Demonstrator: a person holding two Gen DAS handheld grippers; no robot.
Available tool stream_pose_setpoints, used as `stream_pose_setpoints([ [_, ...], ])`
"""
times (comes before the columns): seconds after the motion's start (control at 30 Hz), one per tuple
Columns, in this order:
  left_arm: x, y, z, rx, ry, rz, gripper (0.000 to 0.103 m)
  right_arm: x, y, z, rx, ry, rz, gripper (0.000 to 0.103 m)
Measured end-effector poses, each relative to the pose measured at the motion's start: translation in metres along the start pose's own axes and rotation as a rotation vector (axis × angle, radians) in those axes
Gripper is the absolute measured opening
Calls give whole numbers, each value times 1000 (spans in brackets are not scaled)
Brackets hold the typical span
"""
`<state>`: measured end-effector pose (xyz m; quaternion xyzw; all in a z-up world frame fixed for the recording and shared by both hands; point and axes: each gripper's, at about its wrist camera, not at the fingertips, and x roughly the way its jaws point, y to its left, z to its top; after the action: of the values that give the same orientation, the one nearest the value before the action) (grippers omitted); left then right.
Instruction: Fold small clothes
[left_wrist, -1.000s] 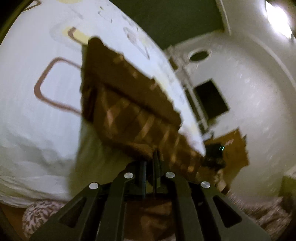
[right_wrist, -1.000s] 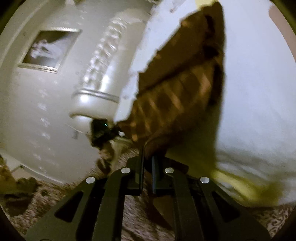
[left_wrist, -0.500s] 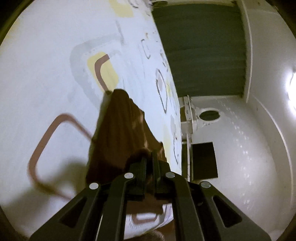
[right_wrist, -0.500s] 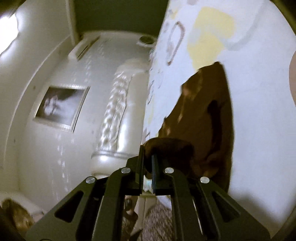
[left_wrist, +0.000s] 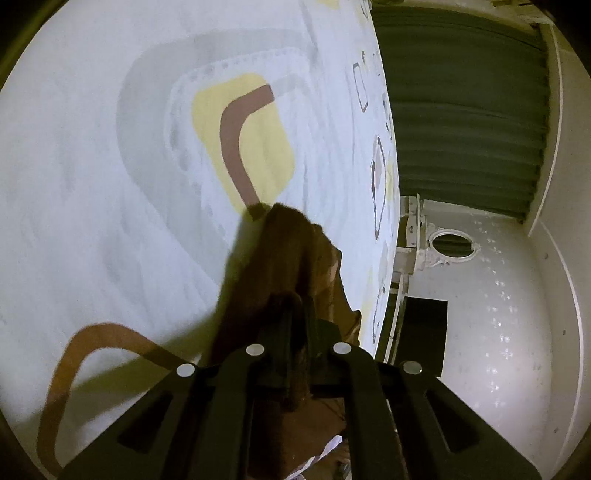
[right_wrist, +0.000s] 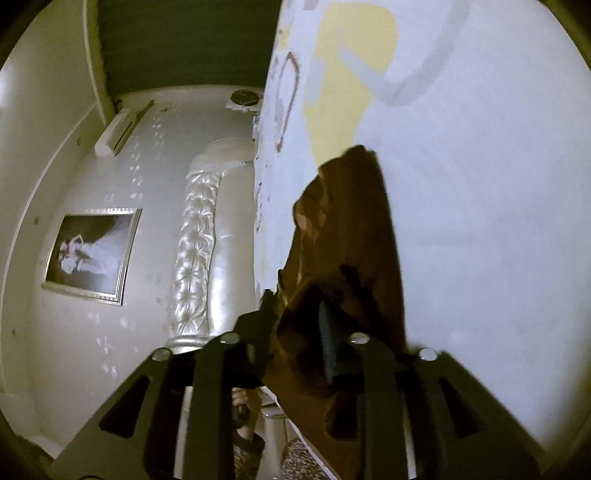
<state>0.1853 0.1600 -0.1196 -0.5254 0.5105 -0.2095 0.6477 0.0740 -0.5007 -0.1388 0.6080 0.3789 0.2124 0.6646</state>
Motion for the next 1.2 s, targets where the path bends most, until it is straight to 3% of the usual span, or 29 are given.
stream_pose_setpoints([
  [0.03, -7, 2, -1, 0, -13, 4, 14, -2, 1, 0, -6, -4, -4, 30],
  [0.1, -17, 2, 3, -5, -47, 1, 33, -7, 1, 2, -6, -15, 3, 33],
  [0.2, -25, -2, 2, 4, -68, 15, 34, -6, 2, 5, -1, -21, -4, 33],
  [0.27, -30, -13, -3, 86, -73, 64, 34, -8, 5, 6, -9, -30, -6, 34],
  [0.4, -36, -45, -34, 428, -91, 264, 34, -20, 14, 4, -42, -51, -13, 37],
  [0.6, -35, -83, -114, 1010, -196, 571, 34, -38, 21, -10, -81, -48, -25, 42],
  [0.67, -21, -92, -138, 1183, -186, 646, 34, -40, 22, -15, -82, -45, -26, 42],
  [0.77, 5, -93, -151, 1355, -120, 705, 34, -40, 24, -20, -88, -33, -30, 42],
  [0.97, 42, -82, -158, 1537, 9, 823, 34, -30, 31, -24, -133, 15, -76, 43],
  [1.07, 56, -78, -150, 1589, 17, 902, 34, -25, 37, -26, -154, 41, -101, 43],
  [1.2, 66, -79, -141, 1608, 27, 938, 38, -13, 47, -32, -214, 89, -175, 46],
])
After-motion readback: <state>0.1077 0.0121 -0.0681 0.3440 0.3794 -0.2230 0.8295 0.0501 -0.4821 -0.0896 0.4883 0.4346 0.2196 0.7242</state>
